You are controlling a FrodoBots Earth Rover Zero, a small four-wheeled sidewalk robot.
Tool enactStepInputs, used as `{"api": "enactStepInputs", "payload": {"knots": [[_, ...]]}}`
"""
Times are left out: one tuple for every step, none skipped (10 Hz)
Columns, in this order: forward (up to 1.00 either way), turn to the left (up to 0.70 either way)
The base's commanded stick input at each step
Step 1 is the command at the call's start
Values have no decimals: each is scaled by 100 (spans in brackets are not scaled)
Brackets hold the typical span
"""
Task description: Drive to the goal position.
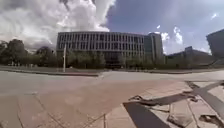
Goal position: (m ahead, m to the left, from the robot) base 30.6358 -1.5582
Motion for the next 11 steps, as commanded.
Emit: {"api": "enactStepInputs", "payload": {"knots": [[100, 0], [100, 0], [100, 0], [100, 0], [100, 0], [100, -4], [100, -17], [100, -34], [100, -39], [100, -40], [100, -40]]}}
